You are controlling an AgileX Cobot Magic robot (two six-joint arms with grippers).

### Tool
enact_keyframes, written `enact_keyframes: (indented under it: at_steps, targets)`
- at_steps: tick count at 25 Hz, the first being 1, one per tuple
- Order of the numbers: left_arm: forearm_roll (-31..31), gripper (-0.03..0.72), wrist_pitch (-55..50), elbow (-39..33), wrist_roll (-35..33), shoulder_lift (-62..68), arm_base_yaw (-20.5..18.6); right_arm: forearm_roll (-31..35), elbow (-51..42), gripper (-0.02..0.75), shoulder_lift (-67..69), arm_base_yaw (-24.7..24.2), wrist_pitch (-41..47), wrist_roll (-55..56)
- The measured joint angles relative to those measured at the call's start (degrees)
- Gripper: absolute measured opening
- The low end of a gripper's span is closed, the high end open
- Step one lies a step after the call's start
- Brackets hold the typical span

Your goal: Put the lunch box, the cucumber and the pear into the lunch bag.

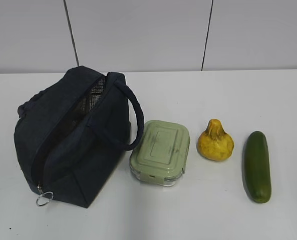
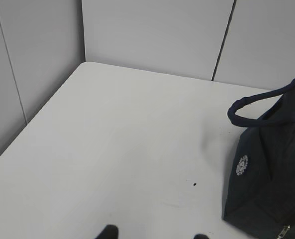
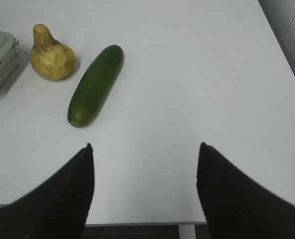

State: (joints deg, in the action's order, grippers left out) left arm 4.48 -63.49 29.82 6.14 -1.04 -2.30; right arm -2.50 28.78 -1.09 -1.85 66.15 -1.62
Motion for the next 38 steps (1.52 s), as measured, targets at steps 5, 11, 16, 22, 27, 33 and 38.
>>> enact_keyframes:
  at_steps: [5,11,16,22,27,33,38]
  targets:
    - [0.0,0.290,0.0,0.0,0.0,0.0,0.0,0.0,0.0,0.501,0.0,0.0,0.0,0.0]
    - [0.0,0.290,0.0,0.0,0.0,0.0,0.0,0.0,0.0,0.501,0.0,0.0,0.0,0.0]
    - [0.0,0.290,0.0,0.0,0.0,0.0,0.0,0.0,0.0,0.501,0.0,0.0,0.0,0.0]
    - [0.0,0.290,0.0,0.0,0.0,0.0,0.0,0.0,0.0,0.501,0.0,0.0,0.0,0.0]
    - [-0.1,0.290,0.0,0.0,0.0,0.0,0.7,0.8,0.0,0.501,0.0,0.0,0.0,0.5]
    - [-3.8,0.290,0.3,0.1,0.0,0.0,8.2,2.5,0.0,0.501,0.0,0.0,-0.2,0.8]
    - [-7.3,0.290,5.3,2.8,0.0,7.8,12.0,3.8,0.8,0.501,4.6,0.0,-2.1,0.5]
